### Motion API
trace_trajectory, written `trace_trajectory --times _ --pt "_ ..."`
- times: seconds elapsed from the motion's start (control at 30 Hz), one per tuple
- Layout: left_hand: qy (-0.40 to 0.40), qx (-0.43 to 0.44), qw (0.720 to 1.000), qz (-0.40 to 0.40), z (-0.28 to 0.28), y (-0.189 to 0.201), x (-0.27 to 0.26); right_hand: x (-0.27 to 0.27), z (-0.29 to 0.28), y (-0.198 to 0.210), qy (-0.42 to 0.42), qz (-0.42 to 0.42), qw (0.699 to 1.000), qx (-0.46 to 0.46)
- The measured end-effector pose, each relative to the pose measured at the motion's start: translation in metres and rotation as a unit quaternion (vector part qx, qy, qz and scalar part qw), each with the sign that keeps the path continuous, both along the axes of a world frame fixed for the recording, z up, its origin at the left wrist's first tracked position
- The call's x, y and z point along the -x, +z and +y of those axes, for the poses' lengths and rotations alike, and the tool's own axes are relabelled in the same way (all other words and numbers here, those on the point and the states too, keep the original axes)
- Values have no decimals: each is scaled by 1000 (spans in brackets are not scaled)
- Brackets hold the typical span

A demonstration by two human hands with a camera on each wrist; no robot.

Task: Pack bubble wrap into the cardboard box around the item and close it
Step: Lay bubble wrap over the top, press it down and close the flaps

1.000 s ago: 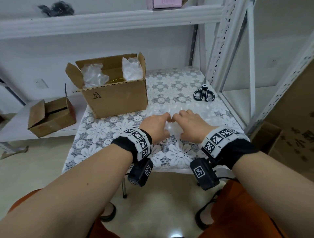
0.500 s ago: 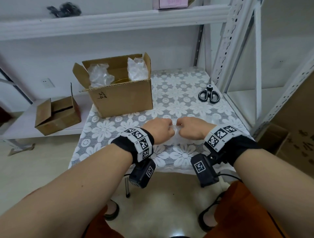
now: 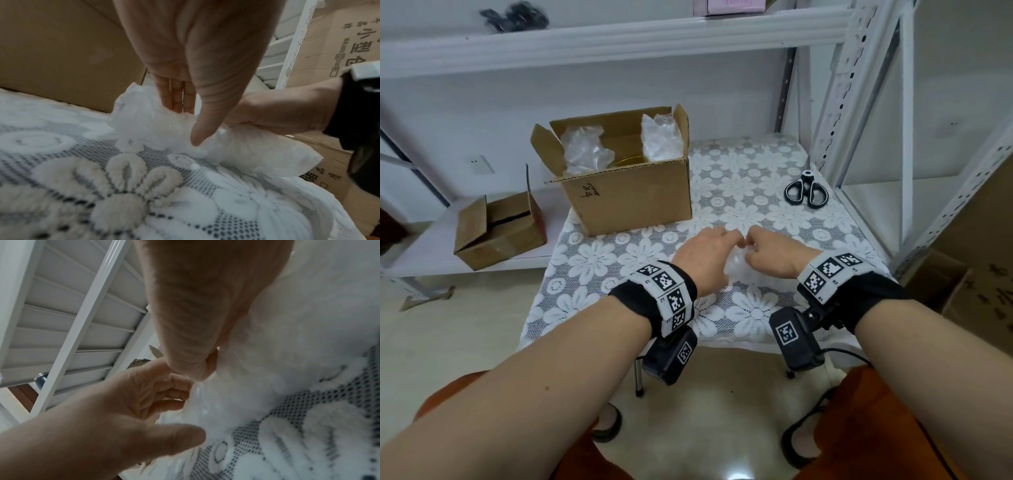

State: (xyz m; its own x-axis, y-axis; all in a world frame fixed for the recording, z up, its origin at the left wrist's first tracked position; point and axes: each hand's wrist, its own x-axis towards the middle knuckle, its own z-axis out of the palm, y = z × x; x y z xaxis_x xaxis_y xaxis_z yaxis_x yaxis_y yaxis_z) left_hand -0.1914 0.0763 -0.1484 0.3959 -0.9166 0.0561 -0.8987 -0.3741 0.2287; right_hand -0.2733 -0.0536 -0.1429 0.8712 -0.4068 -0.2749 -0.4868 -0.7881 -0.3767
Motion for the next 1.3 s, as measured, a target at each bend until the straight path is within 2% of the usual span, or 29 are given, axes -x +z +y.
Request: trace_trajectory --times 0.1,0.23,0.3,0.47,0.57,0.73,0.87,0.93,1.0,1.13,1.23,1.3 --pt "17 -1 1000 0 -4 -2 -1 4 0 0 7 -67 992 108" --pt "33 -21 999 7 -10 0 -6 8 2 -2 40 -137 963 227" --pt "35 -34 999 12 -12 2 -9 10 3 -2 48 -127 963 231" --pt "20 -37 999 -15 -15 2 -9 15 -1 -5 49 -13 973 224" --pt "20 -43 999 -14 -14 2 -9 16 -1 -9 48 4 972 231" --pt "48 -22 998 47 -8 0 -14 14 0 2 54 37 982 175" --pt "26 36 999 30 -3 -1 -5 3 0 14 29 78 996 22" --pt "4 58 998 32 0 2 0 -2 -3 15 6 87 996 -25" --pt "-15 28 999 26 3 2 2 -4 -6 16 -14 92 994 -51" --pt "0 -120 993 12 6 -5 -2 -6 -4 17 -10 92 994 -64" --pt "15 -145 989 7 1 -10 -5 -2 -7 13 -15 52 993 -102" --pt "28 -149 988 -5 -4 -14 -6 2 -10 11 -12 17 996 -91"
